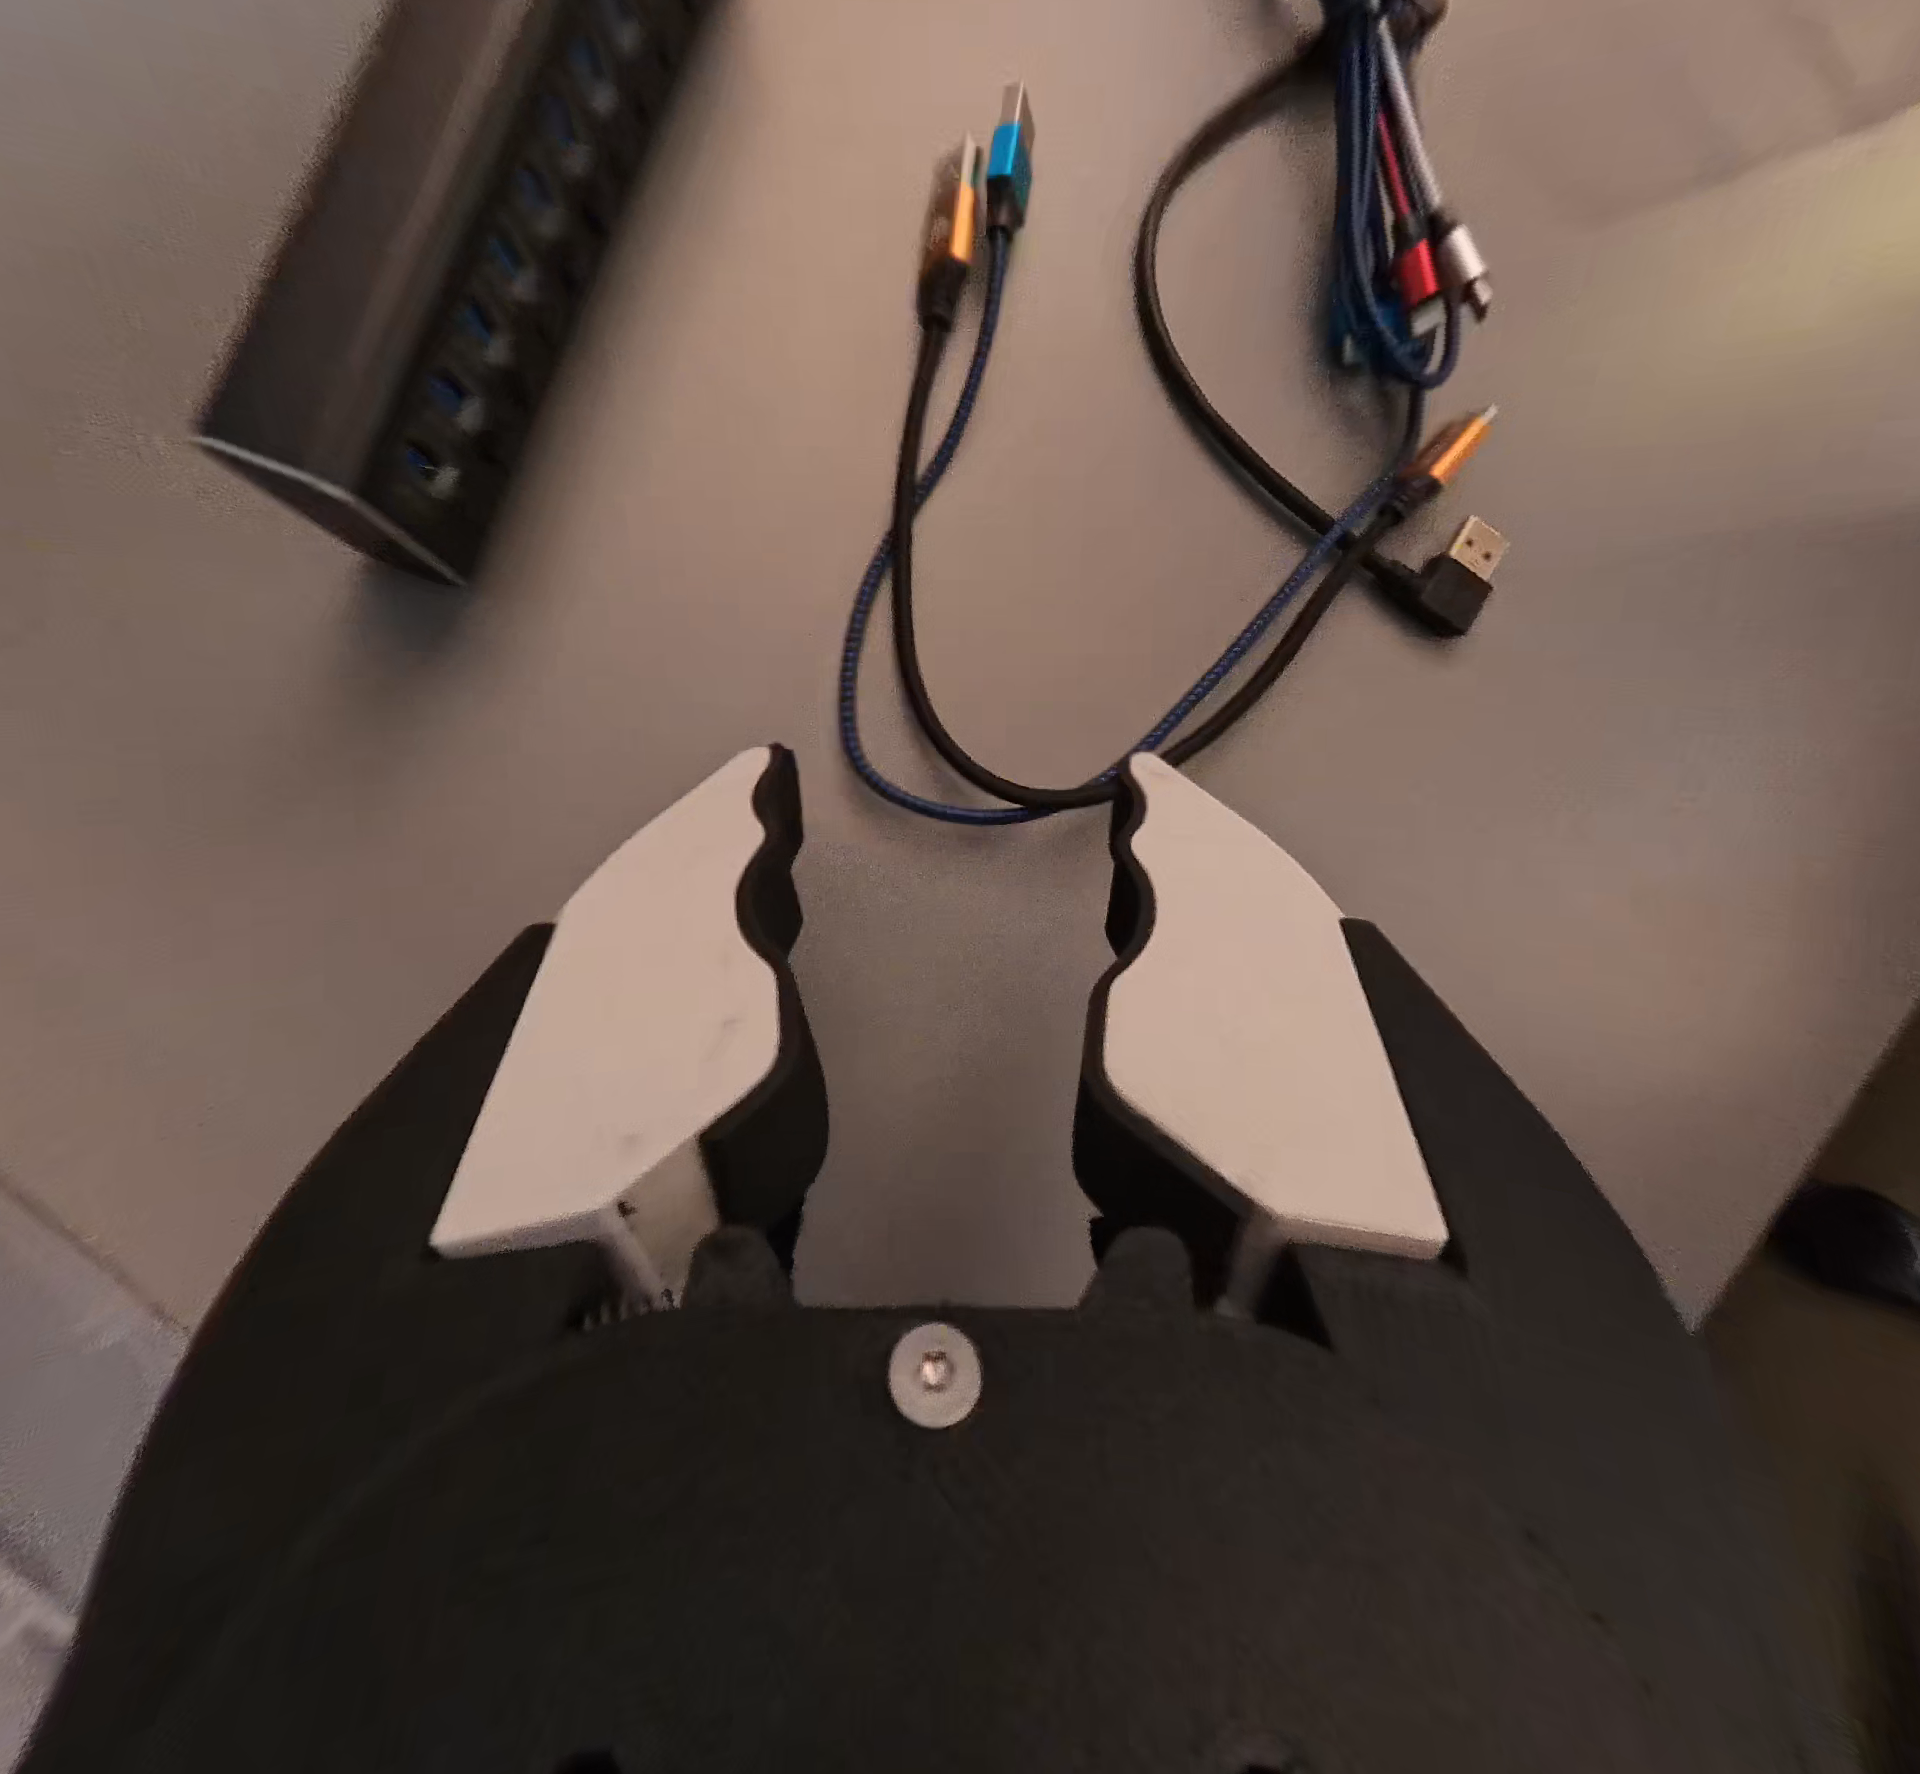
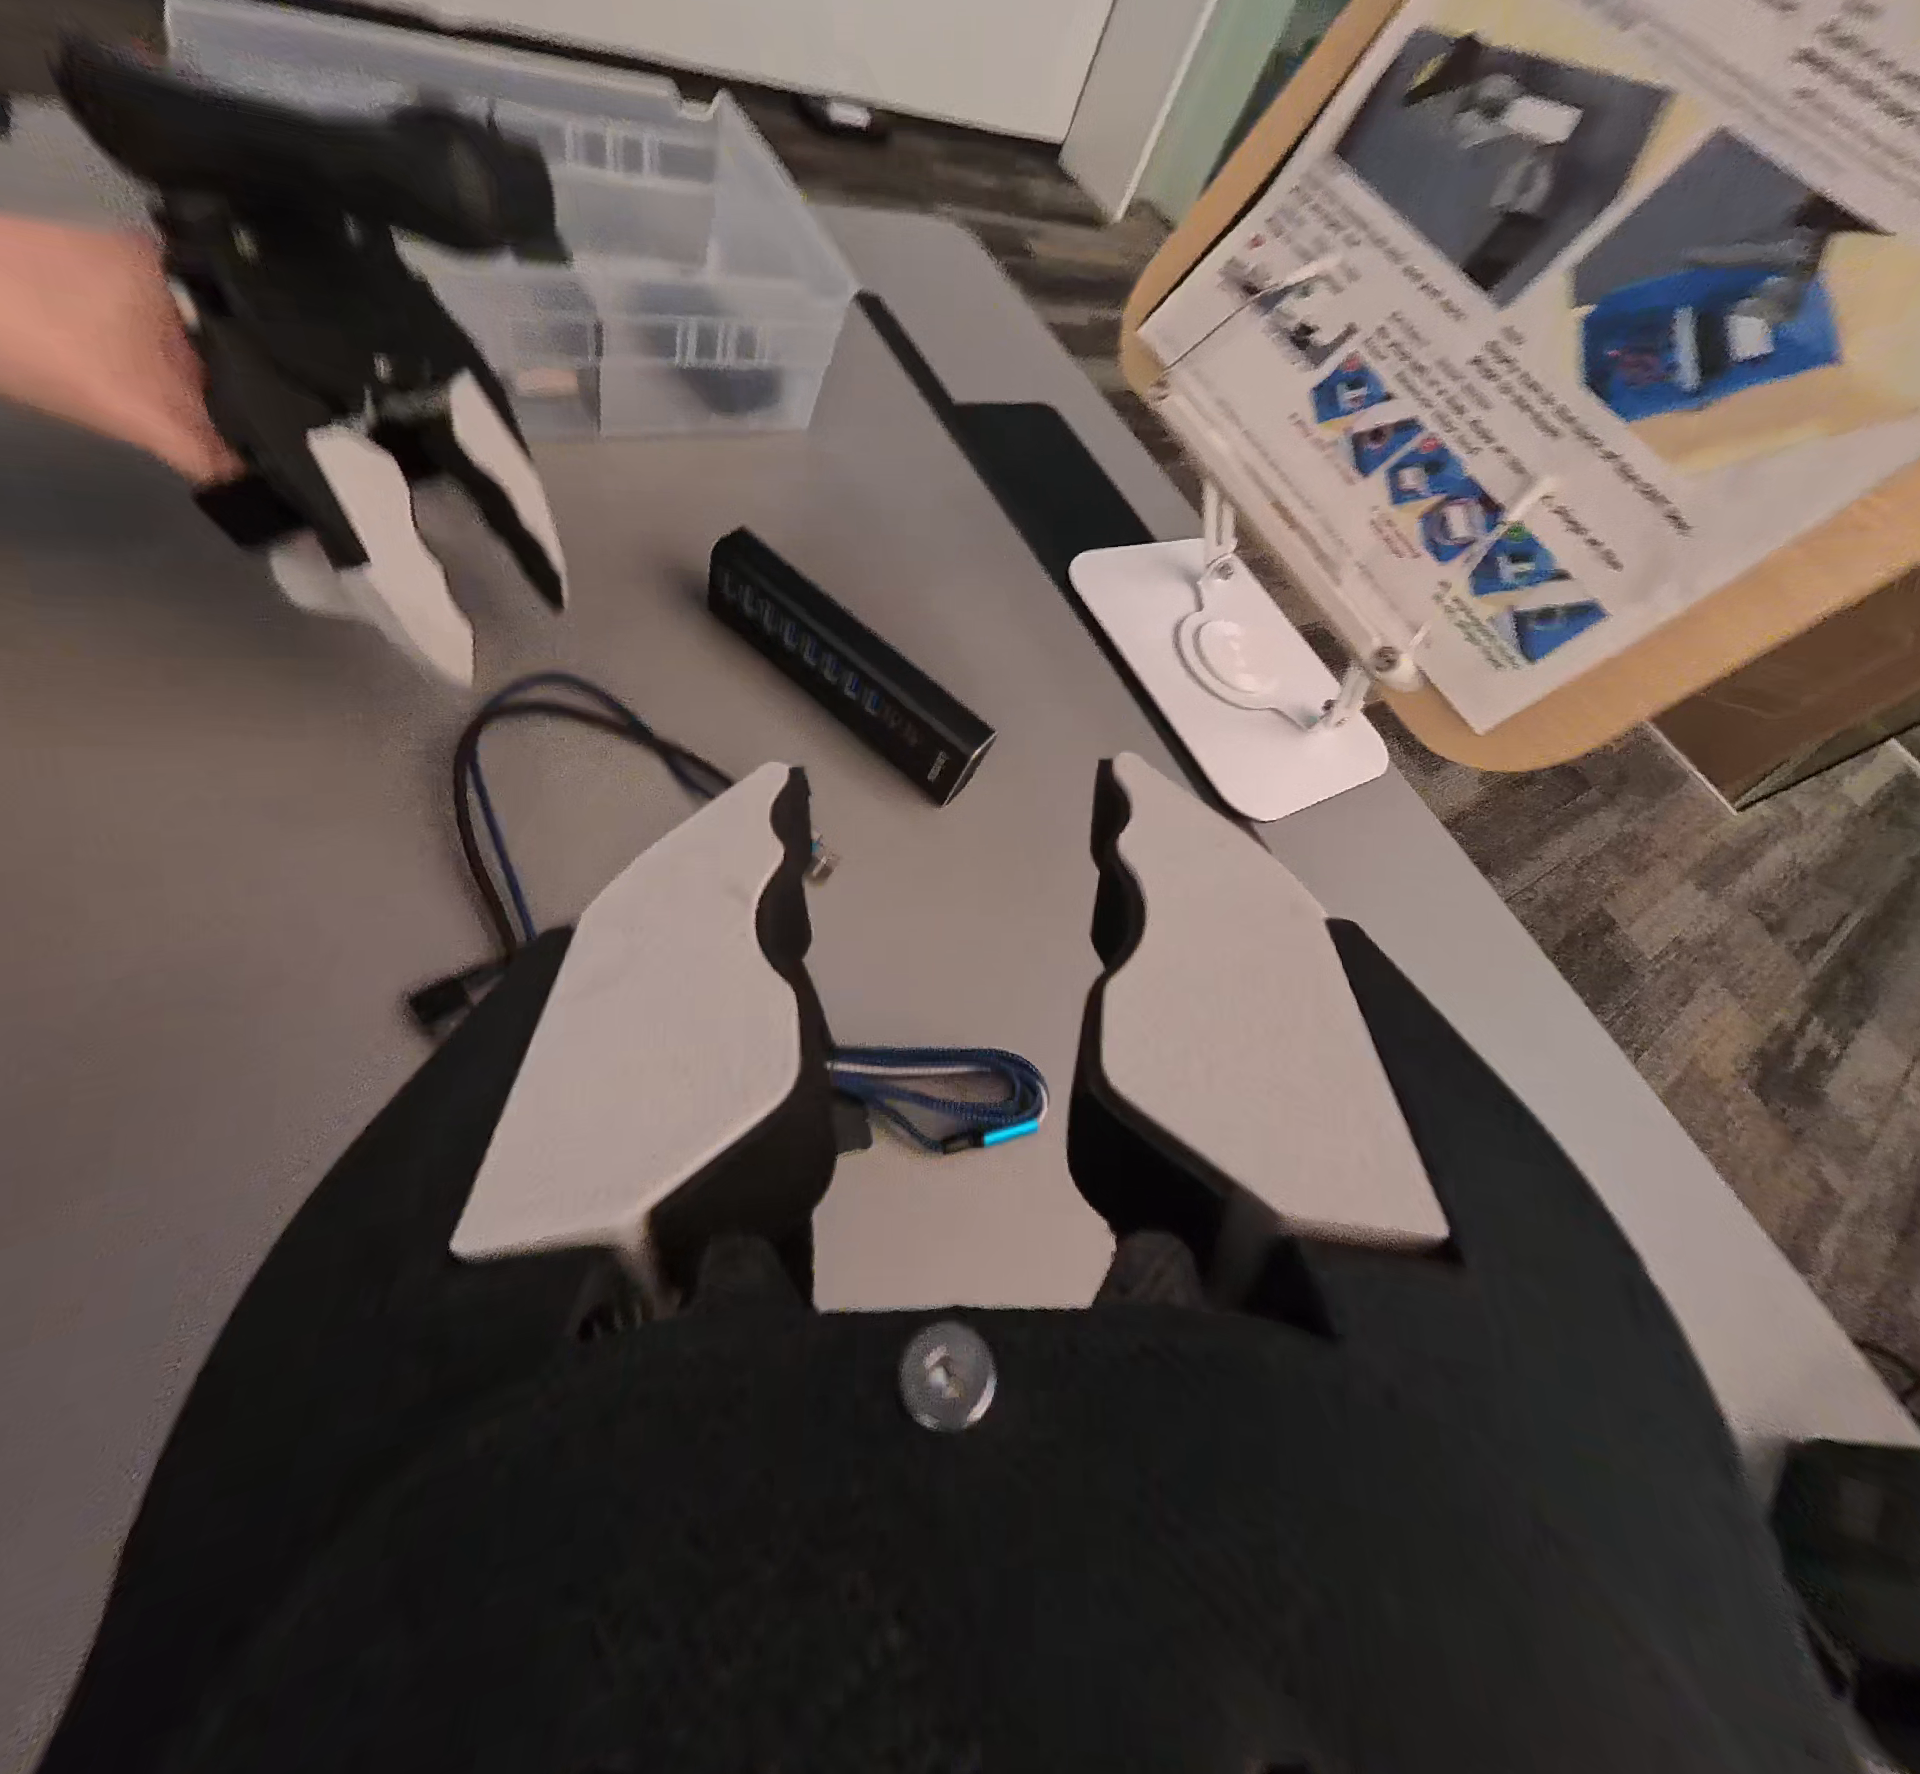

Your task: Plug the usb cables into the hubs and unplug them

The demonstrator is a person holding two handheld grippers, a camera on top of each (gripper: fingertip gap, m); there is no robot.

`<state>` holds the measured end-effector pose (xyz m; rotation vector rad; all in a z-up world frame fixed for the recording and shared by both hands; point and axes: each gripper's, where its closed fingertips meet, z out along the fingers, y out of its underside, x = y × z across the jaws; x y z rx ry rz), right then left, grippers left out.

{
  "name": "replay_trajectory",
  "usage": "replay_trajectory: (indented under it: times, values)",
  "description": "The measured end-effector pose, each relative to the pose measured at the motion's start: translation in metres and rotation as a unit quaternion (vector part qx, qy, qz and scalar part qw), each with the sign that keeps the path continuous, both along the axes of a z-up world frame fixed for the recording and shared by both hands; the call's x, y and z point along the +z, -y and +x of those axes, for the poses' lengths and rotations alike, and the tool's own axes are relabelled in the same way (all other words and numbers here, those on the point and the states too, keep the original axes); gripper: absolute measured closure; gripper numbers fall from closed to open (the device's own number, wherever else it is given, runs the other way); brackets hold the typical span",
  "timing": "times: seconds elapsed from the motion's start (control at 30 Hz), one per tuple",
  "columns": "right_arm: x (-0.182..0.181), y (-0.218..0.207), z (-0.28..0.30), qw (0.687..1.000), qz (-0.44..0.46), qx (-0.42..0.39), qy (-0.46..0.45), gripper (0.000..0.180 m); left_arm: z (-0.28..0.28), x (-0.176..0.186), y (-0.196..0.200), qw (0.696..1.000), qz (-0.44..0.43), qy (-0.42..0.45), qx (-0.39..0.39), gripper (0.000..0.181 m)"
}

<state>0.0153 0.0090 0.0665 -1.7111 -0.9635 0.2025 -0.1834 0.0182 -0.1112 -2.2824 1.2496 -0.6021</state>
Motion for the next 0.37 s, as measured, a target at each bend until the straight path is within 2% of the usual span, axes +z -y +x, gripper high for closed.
replay_trajectory:
  times: [0.03, 0.1, 0.2, 0.37]
  values:
    - [-0.008, 0.0, -0.006, 1.0, -0.003, 0.011, 0.021, 0.127, -0.003, 0.004, -0.001, 1.0, 0.015, 0.008, 0.003, 0.123]
    - [-0.021, 0.0, -0.016, 0.998, -0.007, 0.03, 0.059, 0.127, -0.004, 0.008, 0.002, 0.999, 0.028, 0.024, -0.006, 0.12]
    - [-0.034, -0.002, -0.029, 0.995, -0.009, 0.044, 0.094, 0.127, 0.001, 0.004, 0.009, 0.999, 0.033, 0.034, -0.024, 0.125]
    - [-0.04, -0.004, -0.043, 0.993, -0.01, 0.056, 0.101, 0.131, 0.018, -0.001, 0.002, 0.999, 0.012, 0.041, -0.025, 0.133]
